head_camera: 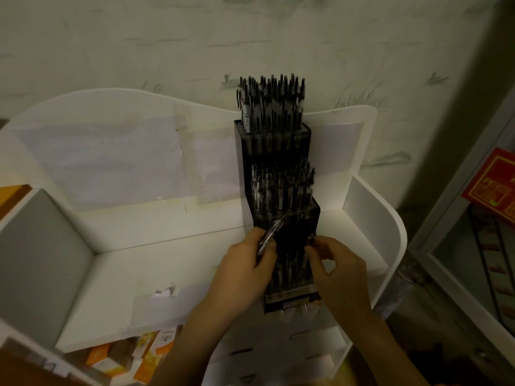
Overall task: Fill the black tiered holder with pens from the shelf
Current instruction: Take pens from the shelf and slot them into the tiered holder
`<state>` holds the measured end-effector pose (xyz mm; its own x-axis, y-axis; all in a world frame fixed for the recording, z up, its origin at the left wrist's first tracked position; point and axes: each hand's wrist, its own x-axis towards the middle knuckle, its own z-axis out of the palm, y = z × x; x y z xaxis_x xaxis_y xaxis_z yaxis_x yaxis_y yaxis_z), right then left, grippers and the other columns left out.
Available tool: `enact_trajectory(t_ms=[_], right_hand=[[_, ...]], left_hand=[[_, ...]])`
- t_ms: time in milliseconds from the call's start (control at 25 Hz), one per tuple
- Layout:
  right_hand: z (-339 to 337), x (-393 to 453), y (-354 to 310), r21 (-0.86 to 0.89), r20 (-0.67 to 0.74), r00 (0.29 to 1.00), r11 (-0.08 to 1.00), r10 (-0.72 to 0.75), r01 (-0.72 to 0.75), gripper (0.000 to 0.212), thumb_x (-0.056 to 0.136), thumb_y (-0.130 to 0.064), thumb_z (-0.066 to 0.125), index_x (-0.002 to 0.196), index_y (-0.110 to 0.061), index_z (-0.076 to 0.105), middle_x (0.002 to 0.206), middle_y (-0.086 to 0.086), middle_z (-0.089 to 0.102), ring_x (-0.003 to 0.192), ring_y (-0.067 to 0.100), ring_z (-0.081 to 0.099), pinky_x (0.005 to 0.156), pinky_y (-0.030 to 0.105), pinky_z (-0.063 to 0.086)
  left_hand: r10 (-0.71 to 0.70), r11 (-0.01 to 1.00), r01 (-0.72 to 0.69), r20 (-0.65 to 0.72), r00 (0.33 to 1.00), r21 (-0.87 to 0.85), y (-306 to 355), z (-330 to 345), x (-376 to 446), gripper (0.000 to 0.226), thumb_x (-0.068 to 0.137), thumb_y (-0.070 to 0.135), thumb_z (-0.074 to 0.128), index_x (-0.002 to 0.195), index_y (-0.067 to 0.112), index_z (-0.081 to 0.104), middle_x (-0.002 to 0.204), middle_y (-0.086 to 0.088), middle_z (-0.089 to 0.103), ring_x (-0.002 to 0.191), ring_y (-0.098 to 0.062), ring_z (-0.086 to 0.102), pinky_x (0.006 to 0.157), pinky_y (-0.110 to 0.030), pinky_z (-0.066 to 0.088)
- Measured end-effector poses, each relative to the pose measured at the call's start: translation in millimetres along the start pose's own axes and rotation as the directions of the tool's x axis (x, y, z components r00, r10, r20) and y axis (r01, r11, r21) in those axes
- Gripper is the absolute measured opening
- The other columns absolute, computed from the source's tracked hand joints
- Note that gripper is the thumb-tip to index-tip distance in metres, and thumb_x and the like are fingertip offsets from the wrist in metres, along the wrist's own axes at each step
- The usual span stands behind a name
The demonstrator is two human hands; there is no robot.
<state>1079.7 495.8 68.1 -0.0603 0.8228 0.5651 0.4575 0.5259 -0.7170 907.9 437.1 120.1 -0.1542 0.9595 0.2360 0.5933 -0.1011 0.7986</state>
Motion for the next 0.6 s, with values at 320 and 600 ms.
enact_trajectory(t_ms=[320,600], right_hand=[[12,-18,17,-0.039,0.206,0.966,0.988,0.157,-0.152,0.020,0.090,-0.017,0.067,0.110,-0.017,0.069,0.092,-0.007,0.070,0.082,0.000,0.066,0.069,0.002,0.048],[-1,-8,-2,0.020,0.192,0.971,0.989,0.142,-0.149,0.026,0.088,-0.017,0.069,0.113,-0.022,0.068,0.096,-0.010,0.071,0.084,-0.007,0.064,0.076,0.004,0.050]], left_hand=[[0.006,1.000,-0.006,0.007,1.000,-0.012,2,0,1,0.012,0.099,0.030,0.047,0.092,0.023,0.054,0.055,0.008,0.052,0.045,-0.003,0.048,0.042,-0.012,0.033],[0.027,1.000,-0.027,0.051,0.998,0.000,7,6,2,0.013,0.099,0.030,0.047,0.091,0.022,0.053,0.058,0.004,0.053,0.046,-0.005,0.047,0.043,-0.019,0.034]])
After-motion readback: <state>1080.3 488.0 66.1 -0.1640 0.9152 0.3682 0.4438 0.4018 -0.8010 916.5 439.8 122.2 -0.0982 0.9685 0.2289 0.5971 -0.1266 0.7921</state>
